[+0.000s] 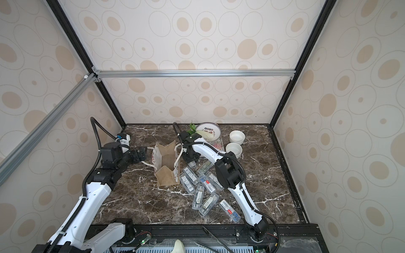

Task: Put the compass set into the canvas bag
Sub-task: Pick up the compass set at the center of the board, then place the compass set in the canvas bag.

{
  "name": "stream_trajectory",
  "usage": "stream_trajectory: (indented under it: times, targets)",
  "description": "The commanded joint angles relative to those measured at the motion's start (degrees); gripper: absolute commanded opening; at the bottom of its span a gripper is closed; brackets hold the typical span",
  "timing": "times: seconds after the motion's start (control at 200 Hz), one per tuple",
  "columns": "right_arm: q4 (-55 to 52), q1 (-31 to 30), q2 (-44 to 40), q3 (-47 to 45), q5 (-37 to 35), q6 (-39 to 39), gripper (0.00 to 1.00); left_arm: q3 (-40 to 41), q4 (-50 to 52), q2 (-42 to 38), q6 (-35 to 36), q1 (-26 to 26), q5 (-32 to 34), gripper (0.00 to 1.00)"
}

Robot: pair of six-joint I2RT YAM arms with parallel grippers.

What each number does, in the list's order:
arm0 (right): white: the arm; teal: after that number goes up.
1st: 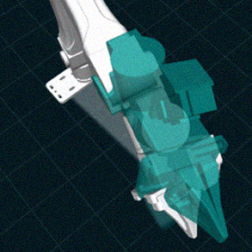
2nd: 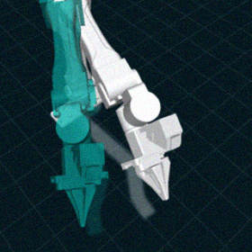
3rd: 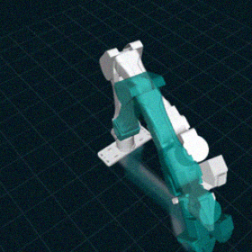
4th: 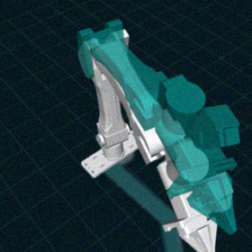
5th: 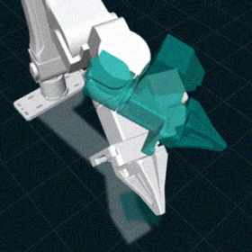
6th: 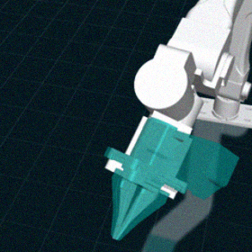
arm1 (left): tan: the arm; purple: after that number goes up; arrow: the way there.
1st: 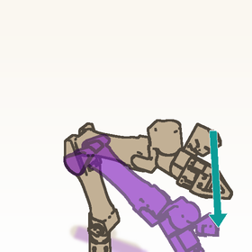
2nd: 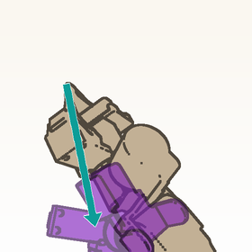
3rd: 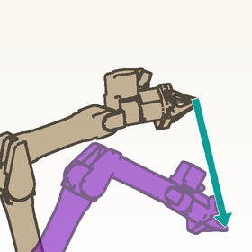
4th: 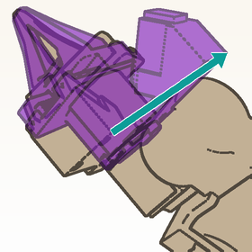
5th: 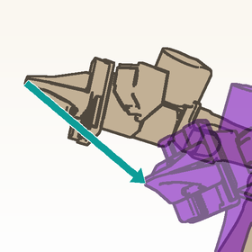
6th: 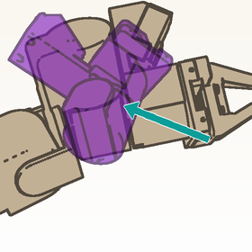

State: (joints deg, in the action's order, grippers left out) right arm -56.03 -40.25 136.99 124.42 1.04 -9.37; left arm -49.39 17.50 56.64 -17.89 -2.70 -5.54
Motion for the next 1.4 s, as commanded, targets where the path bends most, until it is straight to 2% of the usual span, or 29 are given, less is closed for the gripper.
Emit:
stream_trajectory:
  times: [0.0,0.37,0.625,0.805,1.0,1.296,1.391]
  targets:
    - [-0.2,0.4,-5.8,-1.0,-0.3,-2.7,0.4,-3.5,2.8,0.4,1.6,-0.3,2.2,1.0]
    - [-0.5,4.7,-19.6,-8.4,-4.7,-9.2,0.4,-5.1,6.0,3.2,1.8,-0.2,2.8,1.0]
    - [-3.2,3.7,-25.0,-4.8,-4.8,-8.4,0.41,-4.8,6.1,4.7,0.9,-0.3,2.1,1.0]
    - [-7.6,-1.7,-21.2,6.1,-5.7,-6.3,0.41,-3.8,4.3,5.6,-0.9,-0.2,-1.2,0.94]
    - [-10.7,-7.8,-13.3,19.4,-4.1,-5.5,0.42,-3.9,2.2,6.9,-2.5,-0.1,-5.1,0.79]
    - [-6.6,-12.7,-6.1,22.0,-0.7,-5.3,0.42,-1.4,0.5,6.2,-4.2,0.6,-7.2,0.59]
    - [-6.0,-12.8,-4.0,22.3,-0.4,-5.6,0.41,-0.4,-0.1,5.9,-5.1,0.8,-8.4,0.5]
